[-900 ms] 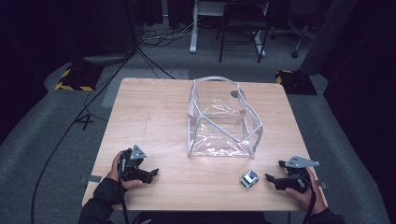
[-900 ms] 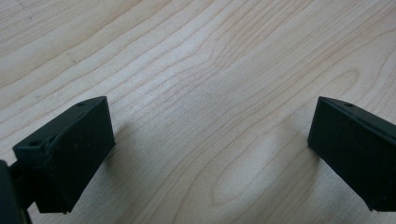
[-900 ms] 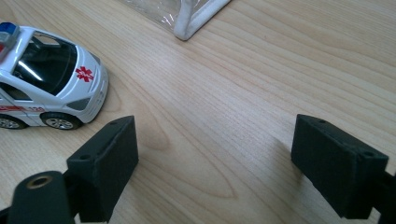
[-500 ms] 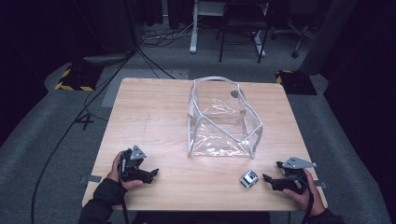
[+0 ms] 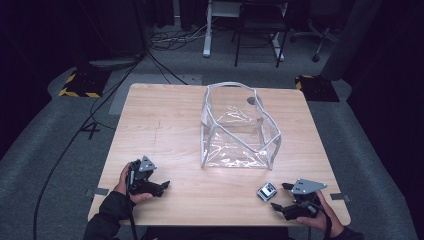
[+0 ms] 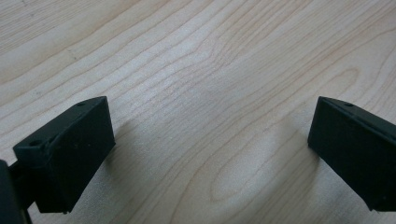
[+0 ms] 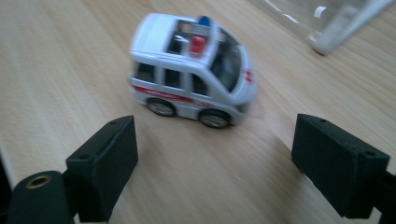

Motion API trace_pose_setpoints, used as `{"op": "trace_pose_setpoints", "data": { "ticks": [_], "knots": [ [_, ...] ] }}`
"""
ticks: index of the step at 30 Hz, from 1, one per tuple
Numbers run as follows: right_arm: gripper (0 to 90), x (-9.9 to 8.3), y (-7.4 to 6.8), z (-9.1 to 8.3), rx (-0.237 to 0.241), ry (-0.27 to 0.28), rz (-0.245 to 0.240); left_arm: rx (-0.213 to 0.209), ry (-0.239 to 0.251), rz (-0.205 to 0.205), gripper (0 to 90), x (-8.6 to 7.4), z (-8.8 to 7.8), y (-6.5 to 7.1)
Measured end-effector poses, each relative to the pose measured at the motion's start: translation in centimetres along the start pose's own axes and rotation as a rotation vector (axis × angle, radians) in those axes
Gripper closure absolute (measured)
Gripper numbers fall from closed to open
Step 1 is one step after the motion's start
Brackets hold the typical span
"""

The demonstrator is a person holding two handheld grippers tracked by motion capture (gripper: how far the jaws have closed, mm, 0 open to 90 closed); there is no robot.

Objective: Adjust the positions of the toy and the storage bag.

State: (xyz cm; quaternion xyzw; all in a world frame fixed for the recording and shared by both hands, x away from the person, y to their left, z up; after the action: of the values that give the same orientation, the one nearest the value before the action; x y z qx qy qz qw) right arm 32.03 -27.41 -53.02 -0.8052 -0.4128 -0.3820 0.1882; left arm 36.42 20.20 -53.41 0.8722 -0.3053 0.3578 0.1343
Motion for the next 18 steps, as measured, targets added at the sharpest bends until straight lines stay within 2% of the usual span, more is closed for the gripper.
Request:
{"op": "trace_pose_setpoints", "data": {
  "ticks": [8, 9, 18],
  "knots": [
    [11.8, 1.1, -1.6, 1.3, -0.005, -0.009, -0.003, -0.001, -0.001, 0.002, 0.6, 0.0, 0.0, 0.0],
    [10.6, 1.2, -1.8, 1.5, -0.011, -0.013, 0.013, 0.000, -0.001, 0.002, 0.6, 0.0, 0.0, 0.0],
    [7.8, 1.8, -2.0, 2.4, -0.043, -0.010, 0.032, -0.001, -0.002, 0.002, 0.6, 0.0, 0.0, 0.0]
  ]
}}
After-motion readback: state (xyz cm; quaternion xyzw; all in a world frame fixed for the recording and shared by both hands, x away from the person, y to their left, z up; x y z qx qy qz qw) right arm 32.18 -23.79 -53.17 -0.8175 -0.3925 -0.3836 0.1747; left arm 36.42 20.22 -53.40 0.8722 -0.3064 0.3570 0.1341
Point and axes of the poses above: each handheld gripper's, and its own axes: z roughly forward along the jaws, x roughly out of its top, y roughly to its right, the point moved 4 cm from there along z, roughly forward along the jaws, and after that the axes turned 4 degrees about y, right-handed, at the moved point
